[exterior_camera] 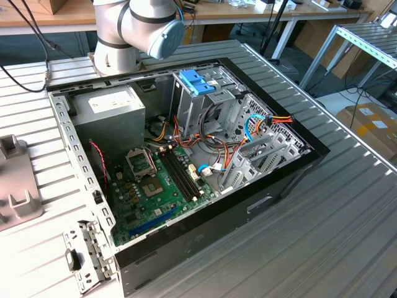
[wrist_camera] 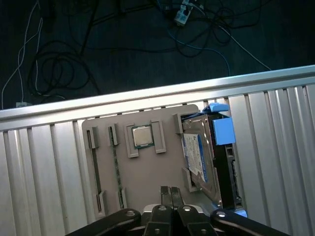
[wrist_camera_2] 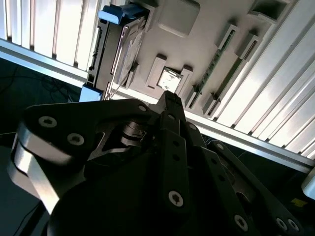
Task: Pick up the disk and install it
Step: 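Pick up the disk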
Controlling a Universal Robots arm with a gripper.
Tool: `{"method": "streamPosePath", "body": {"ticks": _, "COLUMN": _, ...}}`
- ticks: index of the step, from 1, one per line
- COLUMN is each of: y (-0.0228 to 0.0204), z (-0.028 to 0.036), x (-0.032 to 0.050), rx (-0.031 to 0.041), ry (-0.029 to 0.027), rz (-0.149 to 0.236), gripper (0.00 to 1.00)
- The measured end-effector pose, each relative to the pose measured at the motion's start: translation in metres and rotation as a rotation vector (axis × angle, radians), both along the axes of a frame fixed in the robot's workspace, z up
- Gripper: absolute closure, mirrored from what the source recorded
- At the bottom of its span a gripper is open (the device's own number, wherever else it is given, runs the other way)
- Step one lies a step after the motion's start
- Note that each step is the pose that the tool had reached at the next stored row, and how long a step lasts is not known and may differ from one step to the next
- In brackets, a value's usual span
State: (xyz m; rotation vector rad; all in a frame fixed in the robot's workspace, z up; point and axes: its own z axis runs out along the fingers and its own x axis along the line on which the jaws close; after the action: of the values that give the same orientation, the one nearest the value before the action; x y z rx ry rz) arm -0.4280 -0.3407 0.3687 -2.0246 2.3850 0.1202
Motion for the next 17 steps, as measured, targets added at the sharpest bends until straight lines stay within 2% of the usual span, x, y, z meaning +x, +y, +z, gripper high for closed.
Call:
{"method": "streamPosePath", "body": {"ticks": 7, "y": 0.0002, "z": 0.0000, "x": 0.0000, "rx": 0.0000, "ry": 0.0000, "rz": 0.000, "gripper": 0.89}}
{"method": "streamPosePath", "body": {"ticks": 11, "y": 0.0003, "z": 0.0000, "x": 0.0000, "rx": 0.0000, "ry": -0.0001, "rz": 0.000, "gripper": 0.64}}
{"method": "streamPosePath", "body": {"ticks": 12, "y": 0.0003, "z": 0.0000, "x": 0.0000, "rx": 0.0000, "ry": 0.0000, "rz": 0.000, "gripper": 0.64}}
{"method": "streamPosePath", "body": {"ticks": 13, "y": 0.0004, "z": 0.0000, "x": 0.0000, "rx": 0.0000, "ry": 0.0000, "rz": 0.000, "gripper": 0.58}}
{"method": "streamPosePath", "body": {"ticks": 17, "y": 0.0004, "z": 0.0000, "x": 0.0000, "rx": 0.0000, "ry": 0.0000, "rz": 0.000, "gripper": 0.58}}
